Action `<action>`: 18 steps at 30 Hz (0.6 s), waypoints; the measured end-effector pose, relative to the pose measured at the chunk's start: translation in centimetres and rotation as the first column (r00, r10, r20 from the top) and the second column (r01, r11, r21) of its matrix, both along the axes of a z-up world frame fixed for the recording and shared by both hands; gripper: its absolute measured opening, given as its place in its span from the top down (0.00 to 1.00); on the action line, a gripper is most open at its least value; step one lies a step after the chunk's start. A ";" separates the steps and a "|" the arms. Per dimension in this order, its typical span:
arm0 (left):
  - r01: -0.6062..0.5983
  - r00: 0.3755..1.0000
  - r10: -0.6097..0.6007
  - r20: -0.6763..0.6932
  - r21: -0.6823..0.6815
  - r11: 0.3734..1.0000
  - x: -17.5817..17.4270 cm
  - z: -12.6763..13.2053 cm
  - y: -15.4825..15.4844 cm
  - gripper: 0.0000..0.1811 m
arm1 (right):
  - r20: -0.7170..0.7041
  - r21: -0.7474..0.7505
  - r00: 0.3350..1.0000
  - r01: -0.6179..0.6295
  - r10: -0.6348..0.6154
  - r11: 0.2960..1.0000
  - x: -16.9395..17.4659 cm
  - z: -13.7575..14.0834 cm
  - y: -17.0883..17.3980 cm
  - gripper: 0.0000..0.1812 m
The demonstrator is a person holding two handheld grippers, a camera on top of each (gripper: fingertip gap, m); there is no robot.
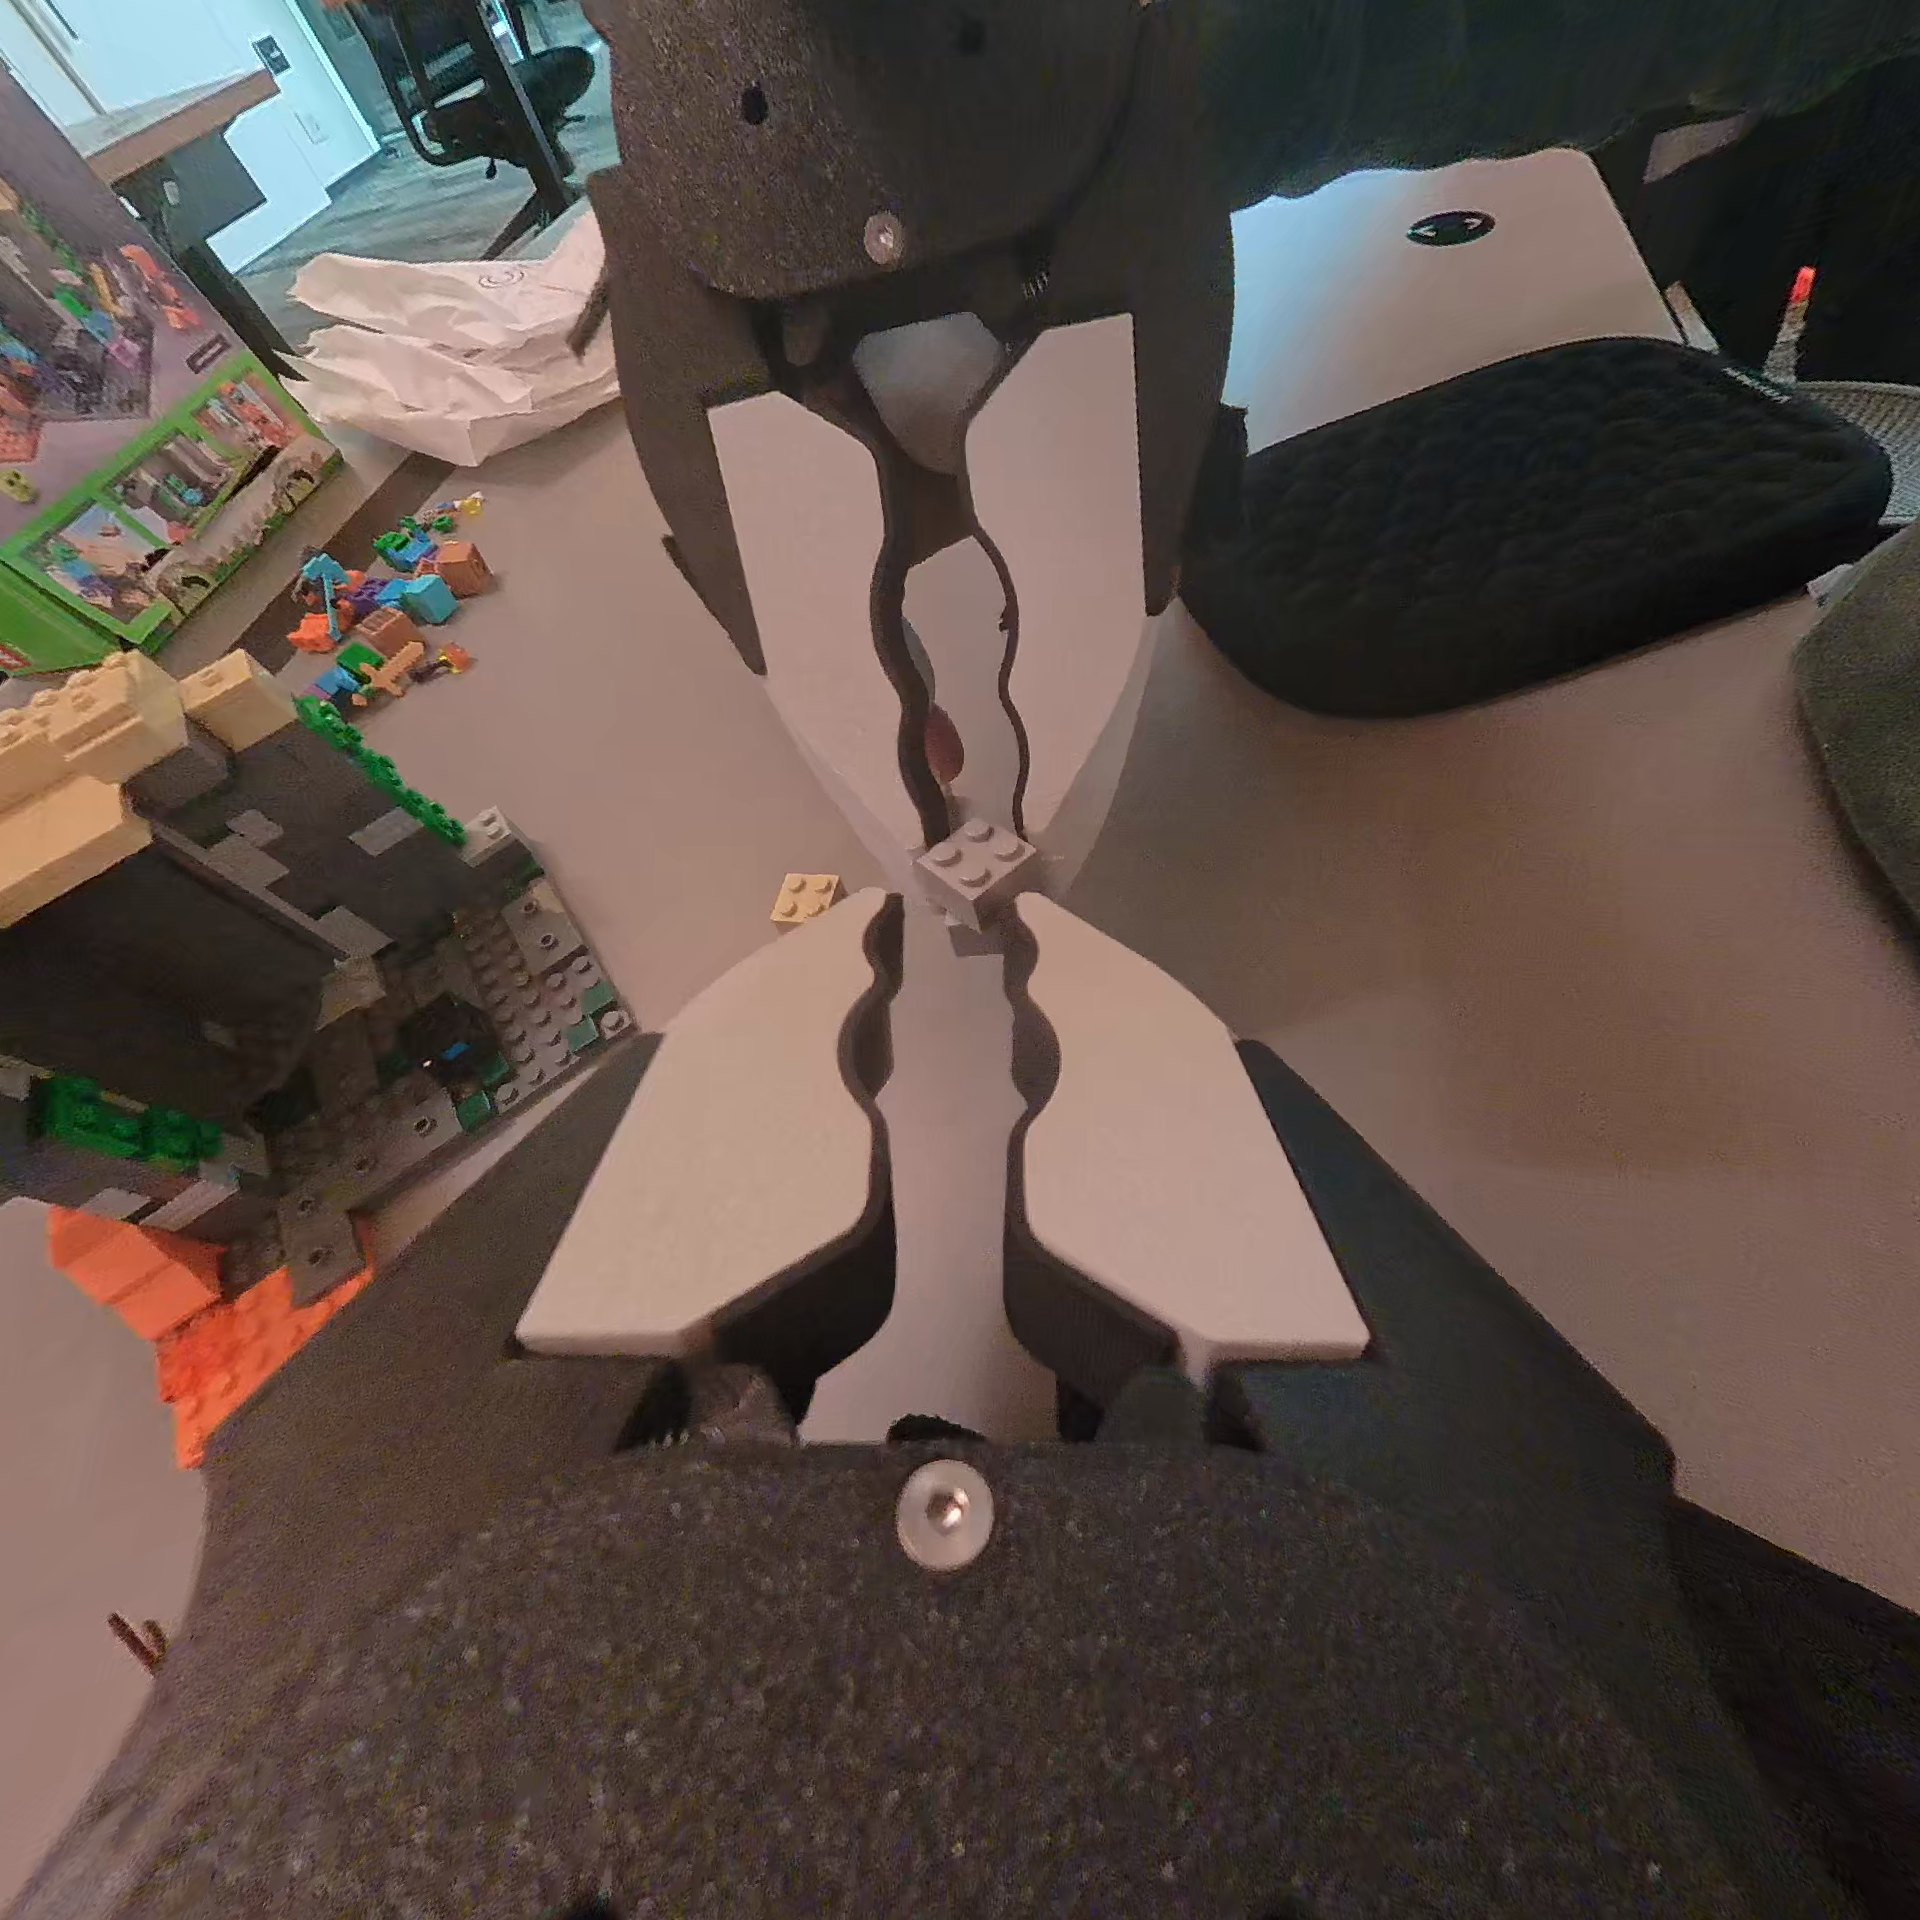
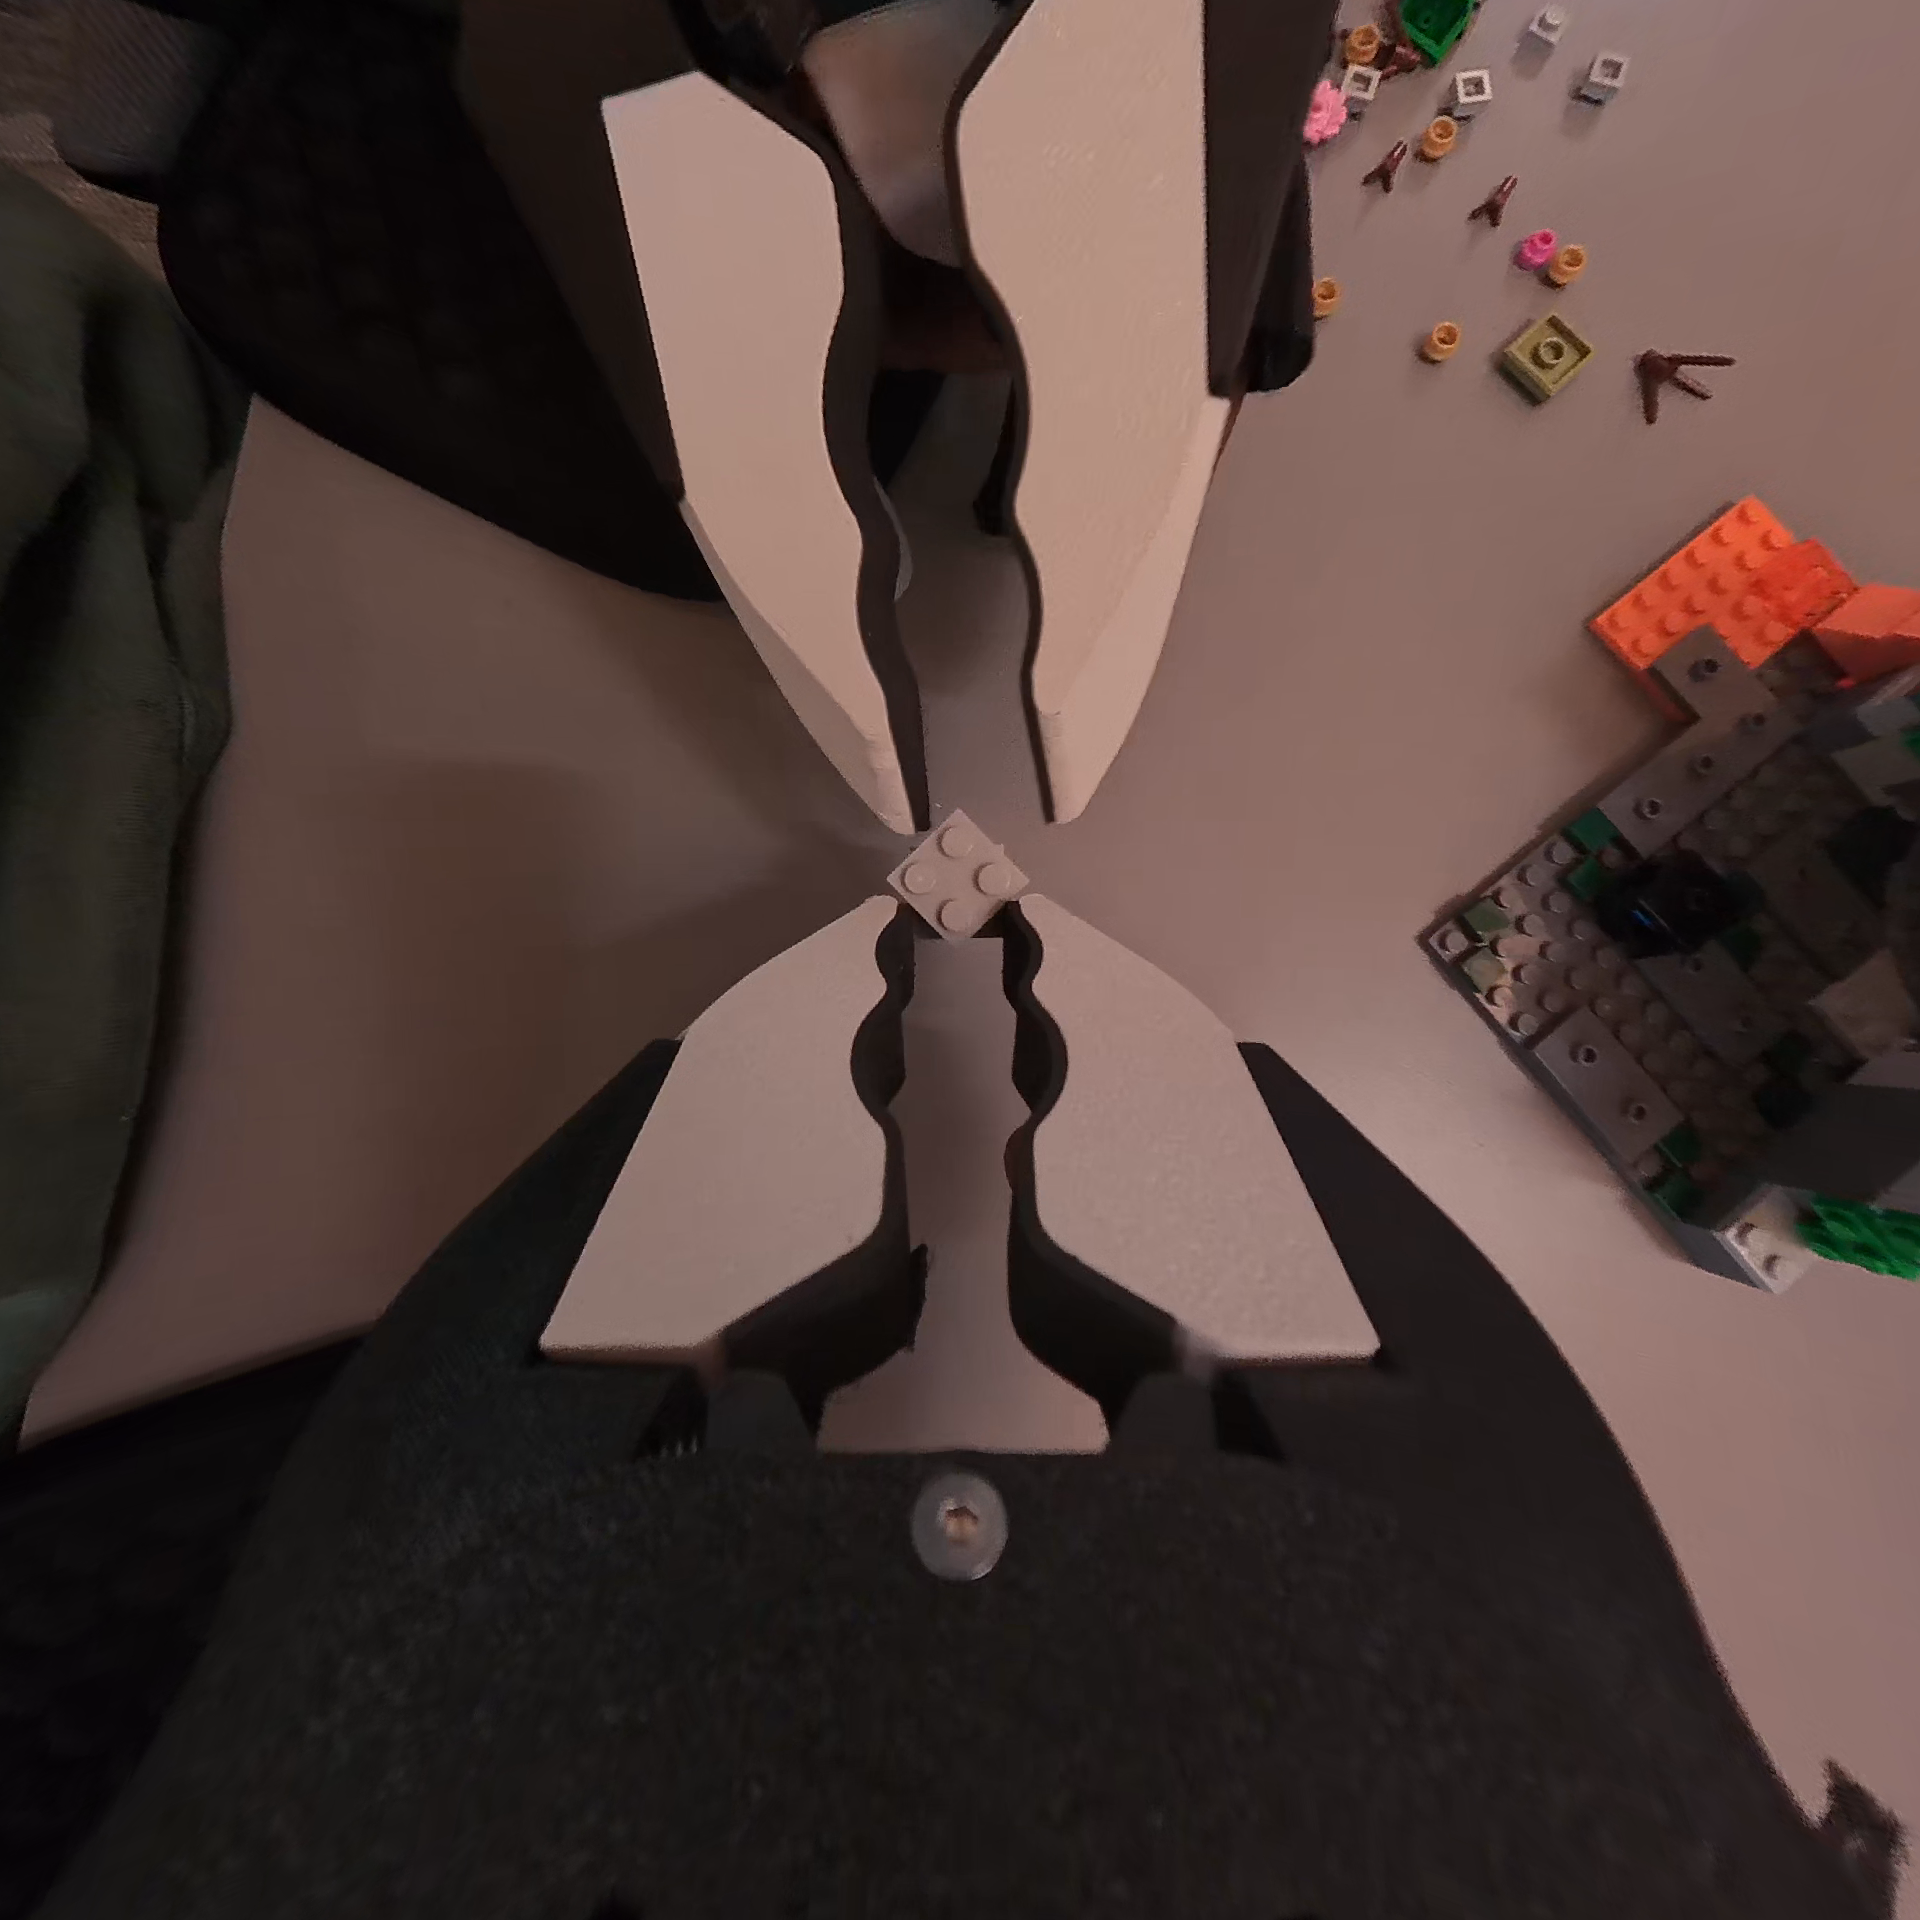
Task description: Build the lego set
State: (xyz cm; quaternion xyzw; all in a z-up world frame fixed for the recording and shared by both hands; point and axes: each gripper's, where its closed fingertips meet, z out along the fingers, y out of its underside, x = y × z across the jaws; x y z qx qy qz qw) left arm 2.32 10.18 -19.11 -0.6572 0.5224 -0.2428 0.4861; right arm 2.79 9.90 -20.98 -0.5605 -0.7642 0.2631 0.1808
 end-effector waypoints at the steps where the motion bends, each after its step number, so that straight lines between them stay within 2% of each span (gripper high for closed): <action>1: 0.008 1.000 -0.008 0.003 -0.004 1.000 0.0 0.0 -0.1 0.89 | 0.001 0.001 1.000 -0.005 0.005 1.000 0.0 0.0 -0.1 0.91; 6: 0.067 0.998 -0.067 0.016 -0.028 0.997 0.4 -0.4 -0.8 0.85 | -0.008 0.001 0.999 -0.046 0.046 0.999 0.0 0.2 -0.7 0.91; 11: 0.089 0.996 -0.088 0.025 -0.023 0.996 0.6 -0.3 -1.1 0.89 | -0.005 0.013 0.999 -0.054 0.054 0.998 -0.2 0.2 -0.9 0.91; 18: -0.008 1.000 0.008 -0.003 0.034 0.999 0.3 -0.2 0.2 0.90 | -0.002 0.021 1.000 0.019 -0.019 1.000 -0.3 0.1 0.5 0.91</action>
